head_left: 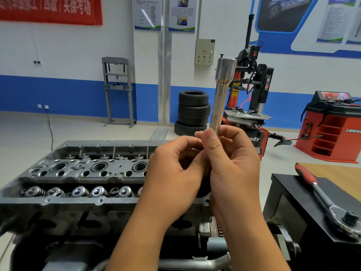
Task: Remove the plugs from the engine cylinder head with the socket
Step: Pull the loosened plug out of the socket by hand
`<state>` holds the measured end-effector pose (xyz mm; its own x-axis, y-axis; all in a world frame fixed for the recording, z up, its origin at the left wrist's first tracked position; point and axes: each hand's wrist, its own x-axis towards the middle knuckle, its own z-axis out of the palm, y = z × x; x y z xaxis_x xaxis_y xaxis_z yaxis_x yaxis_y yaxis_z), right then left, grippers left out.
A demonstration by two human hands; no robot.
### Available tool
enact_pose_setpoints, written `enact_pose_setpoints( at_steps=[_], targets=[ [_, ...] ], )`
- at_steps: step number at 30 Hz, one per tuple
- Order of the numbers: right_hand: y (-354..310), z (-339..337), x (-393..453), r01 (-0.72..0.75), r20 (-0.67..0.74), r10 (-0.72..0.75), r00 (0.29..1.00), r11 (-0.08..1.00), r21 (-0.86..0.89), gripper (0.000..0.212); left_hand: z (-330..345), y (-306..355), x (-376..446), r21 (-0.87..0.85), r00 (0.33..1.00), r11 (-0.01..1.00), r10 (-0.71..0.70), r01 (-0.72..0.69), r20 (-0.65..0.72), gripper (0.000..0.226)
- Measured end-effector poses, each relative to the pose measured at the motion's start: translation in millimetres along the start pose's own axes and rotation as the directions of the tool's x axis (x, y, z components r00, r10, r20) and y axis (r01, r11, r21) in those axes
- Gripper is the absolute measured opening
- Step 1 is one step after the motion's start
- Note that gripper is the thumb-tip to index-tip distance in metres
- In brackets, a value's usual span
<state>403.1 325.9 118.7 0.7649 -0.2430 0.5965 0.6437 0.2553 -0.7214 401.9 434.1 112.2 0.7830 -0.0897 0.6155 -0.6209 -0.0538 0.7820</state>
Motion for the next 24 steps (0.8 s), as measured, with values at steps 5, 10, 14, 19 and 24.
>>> enact_pose_setpoints(
  at_steps=[5,10,14,19,24],
  targets=[
    [3.0,-0.5,4.1,-0.029,0.019,0.029,0.999,1.0,0.008,0.021,-2.0,1.4,-1.3,-0.095,0.993,0.992,-0.072,0.081,0.094,0.024],
    [2.9,0.5,3.1,-0.012,0.024,0.012,1.0,1.0,-0.01,0.017,-3.4,-1.1,-0.5,-0.027,0.998,0.998,-0.052,0.053,0.038,0.017],
    [1.8,-2.1,2.9,-0.029,0.058,0.03,0.998,0.999,-0.017,0.019,-1.2,-3.5,0.3,0.014,0.998,0.999,-0.052,0.053,-0.024,0.015],
    [1.3,-0.6,2.6,-0.007,0.12,0.016,0.993,0.997,-0.076,0.022,-4.8,-0.4,0.5,-0.076,0.992,0.994,-0.07,0.078,0.104,0.021],
    [2.4,-0.4,0.8,-0.001,0.078,0.005,0.997,0.999,-0.05,0.016,-0.4,-1.3,0.1,-0.029,0.999,0.999,-0.034,0.034,0.011,0.022]
  ],
)
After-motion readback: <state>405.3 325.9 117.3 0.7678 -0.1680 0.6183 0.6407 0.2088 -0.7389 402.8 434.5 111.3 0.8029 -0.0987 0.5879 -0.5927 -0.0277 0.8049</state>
